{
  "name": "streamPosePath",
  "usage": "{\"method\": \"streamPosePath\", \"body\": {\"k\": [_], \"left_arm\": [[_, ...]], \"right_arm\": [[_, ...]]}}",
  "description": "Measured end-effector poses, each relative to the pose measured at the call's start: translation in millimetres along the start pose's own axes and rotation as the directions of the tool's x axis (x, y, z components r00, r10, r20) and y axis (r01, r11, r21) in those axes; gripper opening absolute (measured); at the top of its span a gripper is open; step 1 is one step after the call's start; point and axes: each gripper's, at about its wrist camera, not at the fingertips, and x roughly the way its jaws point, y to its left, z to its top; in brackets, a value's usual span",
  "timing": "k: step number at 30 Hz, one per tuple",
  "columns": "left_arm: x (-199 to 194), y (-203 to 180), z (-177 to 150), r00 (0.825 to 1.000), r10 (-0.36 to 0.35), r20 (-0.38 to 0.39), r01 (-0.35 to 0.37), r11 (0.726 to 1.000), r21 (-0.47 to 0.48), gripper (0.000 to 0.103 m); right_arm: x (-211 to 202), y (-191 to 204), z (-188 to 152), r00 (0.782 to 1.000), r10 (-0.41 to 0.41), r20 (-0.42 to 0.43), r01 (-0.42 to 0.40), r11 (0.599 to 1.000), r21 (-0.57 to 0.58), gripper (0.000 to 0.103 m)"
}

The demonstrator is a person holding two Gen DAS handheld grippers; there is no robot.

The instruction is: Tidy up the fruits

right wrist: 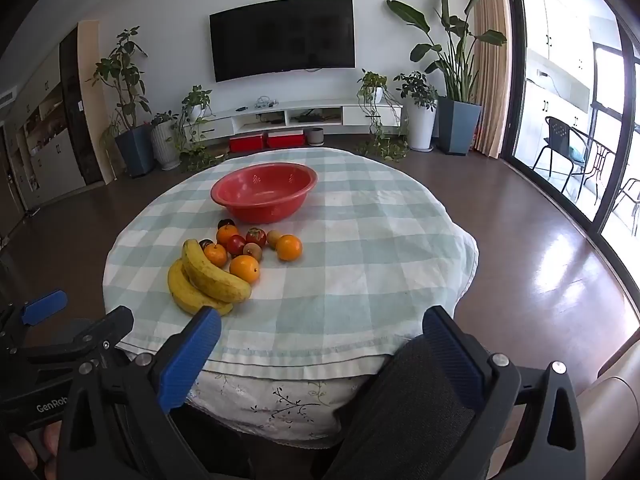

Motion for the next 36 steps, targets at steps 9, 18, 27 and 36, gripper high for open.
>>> {"method": "streamPosePath", "body": {"k": [9,18,27,36], "left_arm": [[7.2,1.5,-0.5,1.000,0.005,-0.028,-0.005,1.000,-0.004,0.103],[14.0,7.0,-1.9,0.999,0.005,-0.037,-0.005,1.000,-0.013,0.103],[16.4,7.6,-3.1,0.999,0.007,-0.034,-0.007,1.000,-0.012,0.103],[16.4,8.0,-3.3,0.999,0.007,-0.034,-0.007,1.000,-0.012,0.103]], "right_arm": [[0.4,2.5,-1.2,1.000,-0.007,-0.003,0.007,1.000,-0.010,0.103],[6.8,5.1,-8.9,1.000,-0.006,-0.017,0.006,1.000,-0.010,0.103],[10.0,4.5,-7.0,0.999,-0.002,-0.034,0.002,1.000,-0.017,0.103],[9.0,4.2,-9.0,0.999,-0.007,-0.048,0.006,1.000,-0.024,0.103]]}}
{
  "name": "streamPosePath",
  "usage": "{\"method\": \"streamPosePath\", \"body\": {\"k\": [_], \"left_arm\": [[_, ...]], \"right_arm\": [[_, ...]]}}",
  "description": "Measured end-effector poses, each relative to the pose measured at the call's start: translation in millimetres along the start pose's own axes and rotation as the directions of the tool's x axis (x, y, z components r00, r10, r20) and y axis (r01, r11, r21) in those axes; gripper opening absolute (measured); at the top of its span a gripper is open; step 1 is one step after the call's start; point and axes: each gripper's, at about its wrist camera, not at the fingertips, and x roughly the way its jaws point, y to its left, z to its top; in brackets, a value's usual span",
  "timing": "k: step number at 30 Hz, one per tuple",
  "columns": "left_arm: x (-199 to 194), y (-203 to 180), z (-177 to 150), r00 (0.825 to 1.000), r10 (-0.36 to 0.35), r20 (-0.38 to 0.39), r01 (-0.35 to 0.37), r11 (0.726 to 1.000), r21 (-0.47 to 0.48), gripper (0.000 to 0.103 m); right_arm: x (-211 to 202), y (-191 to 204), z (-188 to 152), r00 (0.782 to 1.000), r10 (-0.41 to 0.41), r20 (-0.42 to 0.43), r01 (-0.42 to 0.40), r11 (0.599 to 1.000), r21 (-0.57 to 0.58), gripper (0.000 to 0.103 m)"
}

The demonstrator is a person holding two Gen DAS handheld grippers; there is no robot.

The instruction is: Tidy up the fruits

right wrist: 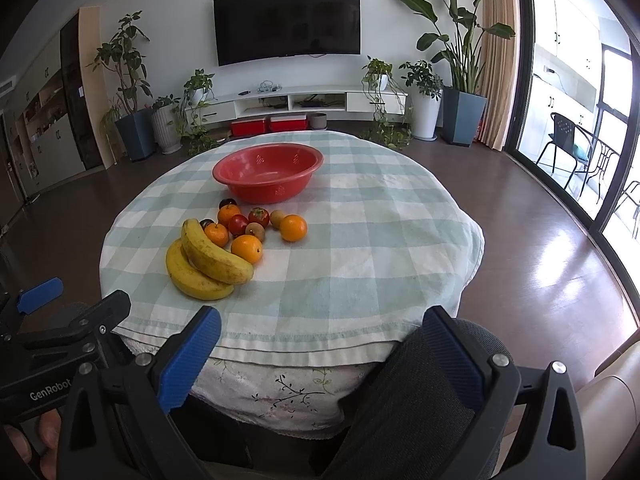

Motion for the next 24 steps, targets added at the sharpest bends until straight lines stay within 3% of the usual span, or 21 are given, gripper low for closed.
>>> {"method": "streamPosePath", "body": {"k": [24], "left_arm": [[0.1,-0.2,-0.1,1.000,0.002,-0.001,-0.002,1.000,0.001,0.103]], "right_arm": [[1.3,1.3,-0.5,1.000,-0.002,-0.001,0.002,1.000,-0.003,0.103]]}}
